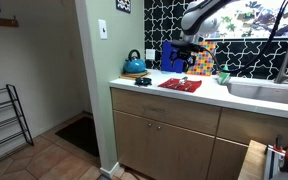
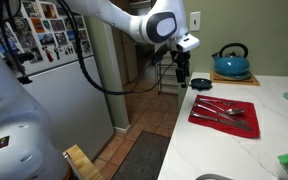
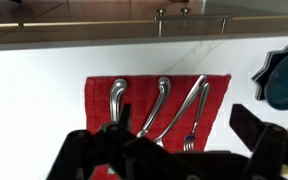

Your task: Pick up the fork and put it on the dark green bowl

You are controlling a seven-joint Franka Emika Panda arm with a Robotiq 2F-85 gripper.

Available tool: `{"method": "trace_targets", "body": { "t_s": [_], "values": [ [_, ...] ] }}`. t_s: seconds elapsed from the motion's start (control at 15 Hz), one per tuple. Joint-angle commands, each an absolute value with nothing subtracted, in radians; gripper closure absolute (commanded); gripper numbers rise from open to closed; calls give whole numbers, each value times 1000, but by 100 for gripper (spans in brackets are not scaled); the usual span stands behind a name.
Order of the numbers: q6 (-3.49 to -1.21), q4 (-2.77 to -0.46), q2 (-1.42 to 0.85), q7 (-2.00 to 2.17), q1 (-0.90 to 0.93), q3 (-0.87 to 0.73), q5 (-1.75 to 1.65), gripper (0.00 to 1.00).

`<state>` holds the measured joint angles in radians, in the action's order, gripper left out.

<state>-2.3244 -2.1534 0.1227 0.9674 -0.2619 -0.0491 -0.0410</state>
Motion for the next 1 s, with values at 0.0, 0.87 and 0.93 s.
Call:
{"method": "trace_targets", "body": {
  "t_s": [0.0,0.87,0.93],
  "values": [
    [-2336,-2141,105,1015,-235,-83,-82,0],
    [-2512,-2007,-116,1034,-238,-154,-157,0],
    [-2515,-1983,-148,1009,-237,-163,-129,0]
  ]
}}
